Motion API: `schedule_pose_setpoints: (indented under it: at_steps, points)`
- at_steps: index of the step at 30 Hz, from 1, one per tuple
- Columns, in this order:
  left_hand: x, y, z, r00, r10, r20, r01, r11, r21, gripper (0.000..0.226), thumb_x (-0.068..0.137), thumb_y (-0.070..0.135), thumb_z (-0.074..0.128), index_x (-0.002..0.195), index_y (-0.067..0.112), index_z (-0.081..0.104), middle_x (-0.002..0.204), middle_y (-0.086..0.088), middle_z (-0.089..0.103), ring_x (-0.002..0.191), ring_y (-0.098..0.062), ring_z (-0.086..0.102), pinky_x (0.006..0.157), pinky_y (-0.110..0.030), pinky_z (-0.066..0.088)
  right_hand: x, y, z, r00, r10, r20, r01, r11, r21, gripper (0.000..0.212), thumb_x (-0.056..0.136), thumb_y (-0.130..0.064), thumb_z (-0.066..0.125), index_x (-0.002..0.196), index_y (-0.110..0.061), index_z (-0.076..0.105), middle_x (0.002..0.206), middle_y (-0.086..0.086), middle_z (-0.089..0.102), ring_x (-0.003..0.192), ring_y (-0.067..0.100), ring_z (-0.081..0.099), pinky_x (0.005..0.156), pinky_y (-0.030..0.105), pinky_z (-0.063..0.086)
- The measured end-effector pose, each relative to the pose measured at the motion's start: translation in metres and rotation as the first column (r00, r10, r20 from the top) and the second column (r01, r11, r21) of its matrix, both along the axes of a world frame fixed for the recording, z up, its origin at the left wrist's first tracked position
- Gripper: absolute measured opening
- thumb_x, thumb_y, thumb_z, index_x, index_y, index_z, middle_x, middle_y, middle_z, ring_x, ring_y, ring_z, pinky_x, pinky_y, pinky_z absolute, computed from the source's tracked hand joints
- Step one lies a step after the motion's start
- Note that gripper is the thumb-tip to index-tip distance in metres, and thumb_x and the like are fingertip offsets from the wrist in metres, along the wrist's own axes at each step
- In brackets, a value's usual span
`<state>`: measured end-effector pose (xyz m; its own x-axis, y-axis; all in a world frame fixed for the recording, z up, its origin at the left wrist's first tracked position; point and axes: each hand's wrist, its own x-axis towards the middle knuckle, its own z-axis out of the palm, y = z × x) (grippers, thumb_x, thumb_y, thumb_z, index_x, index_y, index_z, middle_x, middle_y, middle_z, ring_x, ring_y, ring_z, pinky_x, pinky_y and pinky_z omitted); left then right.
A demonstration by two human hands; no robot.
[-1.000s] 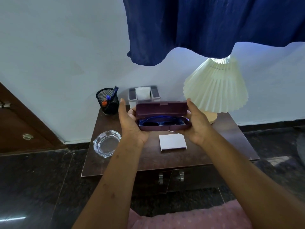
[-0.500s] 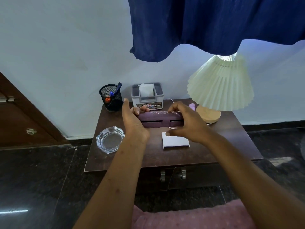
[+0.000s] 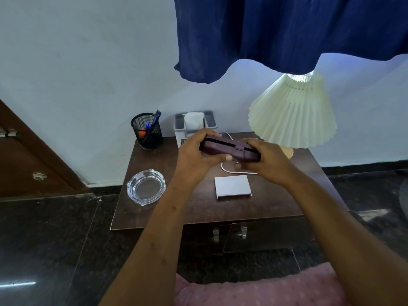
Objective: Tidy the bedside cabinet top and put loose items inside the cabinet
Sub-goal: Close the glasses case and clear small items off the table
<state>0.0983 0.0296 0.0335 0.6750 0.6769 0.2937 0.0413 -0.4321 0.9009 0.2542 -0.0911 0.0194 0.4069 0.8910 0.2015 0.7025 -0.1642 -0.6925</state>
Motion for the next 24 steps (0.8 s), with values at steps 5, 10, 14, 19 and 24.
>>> schedule_pose_setpoints:
  at_steps: [5,10,14,19,24]
  points:
    - [-0.002,0.001,0.0,0.999,0.038,0.012,-0.038,0.997,0.063,0.038,0.06,0.018,0.086,0.091,0.021,0.066,0.084,0.02,0.063,0.076,0.014,0.055,0.07,-0.001,0.042,0.001,0.001,-0.002,1.0,0.013,-0.008,-0.013,1.0,-0.022,0.044,0.073,-0.034,0.077,0.113,-0.031,0.06,0.092,-0.009,0.061,0.093,0.024,0.054,0.08,0.035,0.046]
    - [0.0,-0.002,0.0,0.998,0.058,0.003,-0.058,0.998,0.029,0.037,0.061,0.02,0.086,0.091,0.024,0.064,0.085,0.021,0.063,0.079,0.005,0.058,0.072,-0.005,0.046,0.002,0.002,0.0,1.0,-0.002,0.028,0.004,0.998,-0.067,0.044,0.073,-0.033,0.077,0.114,-0.029,0.06,0.084,-0.022,0.053,0.086,0.017,0.054,0.069,0.018,0.043]
    - [0.001,-0.003,-0.003,1.0,-0.02,-0.017,0.019,0.998,-0.062,0.038,0.063,0.013,0.084,0.091,0.027,0.062,0.094,0.012,0.065,0.088,-0.005,0.06,0.075,-0.009,0.049,0.004,-0.007,0.009,0.925,0.023,-0.379,-0.131,0.956,-0.262,0.034,0.074,-0.054,0.069,0.106,-0.048,0.057,0.109,-0.014,0.056,0.094,0.008,0.06,0.064,0.012,0.048]
    - [0.01,-0.019,-0.009,0.978,-0.186,-0.09,0.176,0.979,-0.107,0.039,0.062,0.004,0.083,0.091,0.018,0.062,0.106,0.01,0.062,0.099,-0.004,0.06,0.082,-0.022,0.053,0.017,-0.023,0.011,0.847,0.005,-0.532,-0.267,0.868,-0.418,0.027,0.081,-0.037,0.069,0.107,-0.04,0.061,0.099,-0.012,0.06,0.088,0.005,0.057,0.072,0.021,0.046]
    - [0.03,-0.053,-0.027,0.877,-0.225,-0.425,0.303,0.945,0.126,0.031,0.068,0.006,0.077,0.094,0.018,0.063,0.111,-0.002,0.06,0.098,-0.017,0.056,0.071,-0.017,0.039,0.042,-0.043,-0.008,0.979,-0.091,-0.182,-0.071,0.685,-0.725,0.063,0.07,-0.023,0.079,0.123,-0.028,0.046,0.116,-0.006,0.055,0.105,0.017,0.054,0.089,0.032,0.046]
